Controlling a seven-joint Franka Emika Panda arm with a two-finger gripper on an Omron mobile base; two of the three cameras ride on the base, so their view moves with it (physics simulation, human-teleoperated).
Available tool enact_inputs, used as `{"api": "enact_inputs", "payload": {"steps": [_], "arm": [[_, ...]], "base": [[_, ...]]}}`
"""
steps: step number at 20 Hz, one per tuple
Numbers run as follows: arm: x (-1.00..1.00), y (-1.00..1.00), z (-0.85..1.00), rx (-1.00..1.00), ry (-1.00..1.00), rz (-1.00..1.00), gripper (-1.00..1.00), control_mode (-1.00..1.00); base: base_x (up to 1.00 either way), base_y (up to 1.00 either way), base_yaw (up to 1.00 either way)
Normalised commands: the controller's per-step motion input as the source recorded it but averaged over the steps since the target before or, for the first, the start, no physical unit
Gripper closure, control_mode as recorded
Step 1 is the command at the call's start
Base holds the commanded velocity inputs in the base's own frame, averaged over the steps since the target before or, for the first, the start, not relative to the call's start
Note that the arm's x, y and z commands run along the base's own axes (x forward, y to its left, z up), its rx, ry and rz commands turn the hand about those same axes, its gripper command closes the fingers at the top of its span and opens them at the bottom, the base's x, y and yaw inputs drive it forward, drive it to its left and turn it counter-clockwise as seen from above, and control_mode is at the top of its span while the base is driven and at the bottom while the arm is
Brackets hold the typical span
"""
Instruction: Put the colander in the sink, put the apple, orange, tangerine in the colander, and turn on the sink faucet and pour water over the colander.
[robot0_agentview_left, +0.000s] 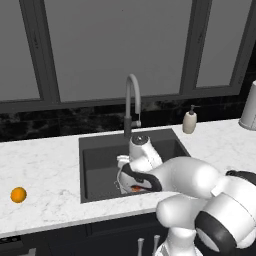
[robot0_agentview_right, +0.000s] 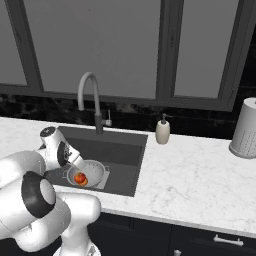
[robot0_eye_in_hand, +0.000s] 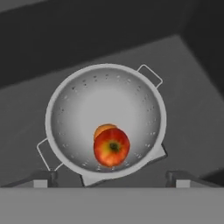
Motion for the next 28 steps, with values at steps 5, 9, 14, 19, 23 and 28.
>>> {"api": "enact_inputs", "payload": {"steps": [5,9,14,19,23,28], "arm": [[-0.42,0.54,0.96,0.12,0.0,0.05,-1.0,-1.0],[-0.48,0.95,0.71,0.0,0.0,0.11,-1.0,-1.0],[-0.39,1.0,0.72,0.0,0.01,0.11,-1.0,-1.0],[-0.29,1.0,0.63,0.0,0.03,0.1,-1.0,-1.0],[-0.2,0.99,0.44,0.0,0.04,0.09,-1.0,-1.0],[-0.23,0.87,0.12,0.0,0.05,0.07,-1.0,-1.0]], "base": [[0.0,0.0,0.0],[0.0,0.0,0.0],[0.0,0.0,0.0],[0.0,0.0,0.0],[0.0,0.0,0.0],[0.0,0.0,0.0]]}}
